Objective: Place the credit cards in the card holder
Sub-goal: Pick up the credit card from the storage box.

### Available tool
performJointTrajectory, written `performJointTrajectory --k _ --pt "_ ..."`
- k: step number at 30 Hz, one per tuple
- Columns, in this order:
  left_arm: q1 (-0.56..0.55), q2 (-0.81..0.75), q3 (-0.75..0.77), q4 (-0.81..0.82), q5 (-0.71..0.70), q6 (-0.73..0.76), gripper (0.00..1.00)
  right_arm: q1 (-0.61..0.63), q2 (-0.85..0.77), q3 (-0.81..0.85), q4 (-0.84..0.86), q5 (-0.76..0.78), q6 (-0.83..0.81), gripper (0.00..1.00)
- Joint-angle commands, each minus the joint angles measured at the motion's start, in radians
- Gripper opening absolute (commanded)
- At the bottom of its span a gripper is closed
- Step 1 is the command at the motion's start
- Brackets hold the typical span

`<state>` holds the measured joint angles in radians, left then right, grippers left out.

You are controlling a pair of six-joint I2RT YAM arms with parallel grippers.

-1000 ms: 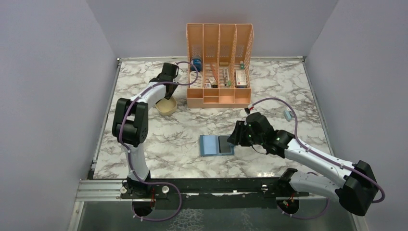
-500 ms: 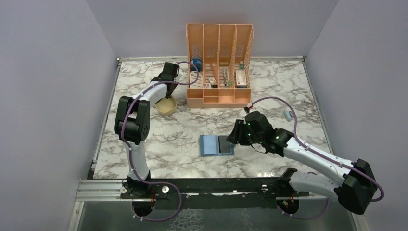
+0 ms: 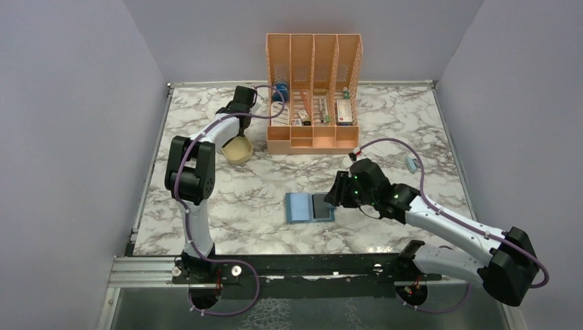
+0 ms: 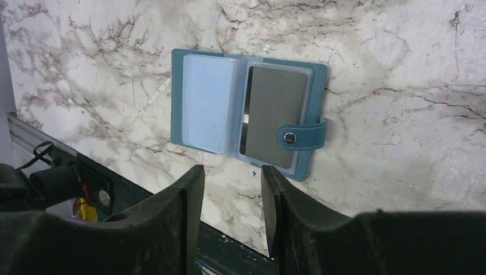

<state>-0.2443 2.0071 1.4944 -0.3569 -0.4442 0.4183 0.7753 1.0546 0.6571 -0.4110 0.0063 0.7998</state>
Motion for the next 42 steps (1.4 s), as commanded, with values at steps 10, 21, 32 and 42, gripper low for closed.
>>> performJointTrajectory --k 10,21,32,42 --pt "0.007 0.023 0.061 -0.035 -0.025 0.008 0.27 -0.001 -0.004 0.018 -0.004 0.017 0.002 0.41" --pt "0.007 0.025 0.031 -0.049 -0.003 -0.017 0.35 -0.001 -0.005 0.012 0.004 0.013 -0.002 0.41" --pt "0.007 0.062 0.015 -0.046 -0.02 -0.019 0.37 -0.001 0.001 0.022 0.0 0.017 -0.013 0.41" --pt "0.006 0.07 0.017 -0.048 -0.015 -0.017 0.18 -0.001 0.002 0.021 0.006 0.02 -0.016 0.41"
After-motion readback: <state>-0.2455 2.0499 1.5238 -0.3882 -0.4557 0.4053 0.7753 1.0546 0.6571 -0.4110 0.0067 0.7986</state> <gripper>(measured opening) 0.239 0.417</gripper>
